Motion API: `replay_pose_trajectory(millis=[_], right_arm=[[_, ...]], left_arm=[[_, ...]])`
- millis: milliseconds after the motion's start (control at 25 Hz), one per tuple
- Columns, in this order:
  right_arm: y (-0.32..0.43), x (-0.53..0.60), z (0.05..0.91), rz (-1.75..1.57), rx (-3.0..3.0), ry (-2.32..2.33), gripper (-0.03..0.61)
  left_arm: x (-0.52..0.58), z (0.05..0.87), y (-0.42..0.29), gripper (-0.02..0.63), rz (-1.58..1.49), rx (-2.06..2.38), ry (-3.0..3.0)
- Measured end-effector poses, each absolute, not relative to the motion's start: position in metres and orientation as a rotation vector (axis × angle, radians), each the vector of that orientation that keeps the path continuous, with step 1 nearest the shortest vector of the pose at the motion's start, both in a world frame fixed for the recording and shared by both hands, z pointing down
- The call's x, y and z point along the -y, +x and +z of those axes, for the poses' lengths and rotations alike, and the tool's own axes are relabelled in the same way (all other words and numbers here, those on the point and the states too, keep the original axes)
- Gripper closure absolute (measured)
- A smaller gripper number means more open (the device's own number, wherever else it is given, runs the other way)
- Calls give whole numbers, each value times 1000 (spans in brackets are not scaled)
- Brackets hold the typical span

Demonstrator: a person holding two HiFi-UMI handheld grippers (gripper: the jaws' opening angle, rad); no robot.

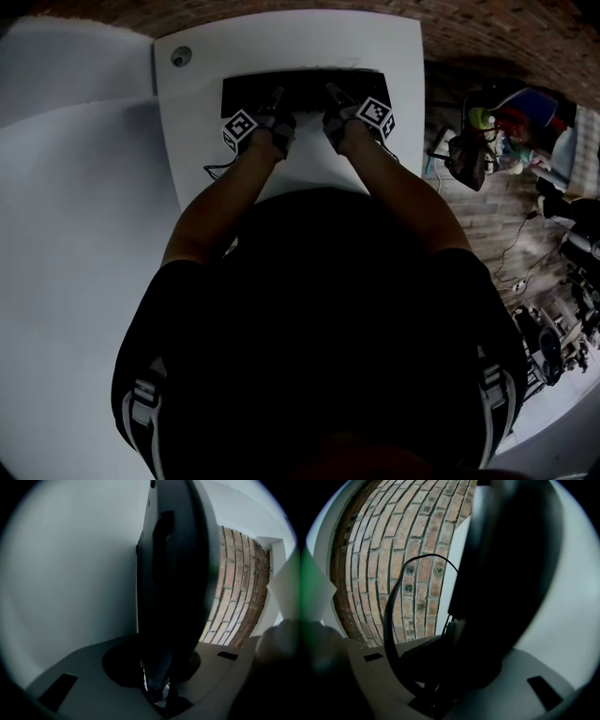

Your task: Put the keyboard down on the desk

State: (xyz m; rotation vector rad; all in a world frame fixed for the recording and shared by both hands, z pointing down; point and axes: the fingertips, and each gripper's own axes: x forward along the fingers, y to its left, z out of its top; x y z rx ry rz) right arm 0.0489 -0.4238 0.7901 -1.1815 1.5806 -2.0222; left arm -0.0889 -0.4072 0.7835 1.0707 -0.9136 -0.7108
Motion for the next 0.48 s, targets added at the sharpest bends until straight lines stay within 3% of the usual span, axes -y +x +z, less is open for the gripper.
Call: replay_pose_trajectory(millis=[480], right_arm=[[47, 418, 785, -2055, -1539, -1144, 440]], left_arm=[[403, 776, -89, 517, -709, 916, 1070]])
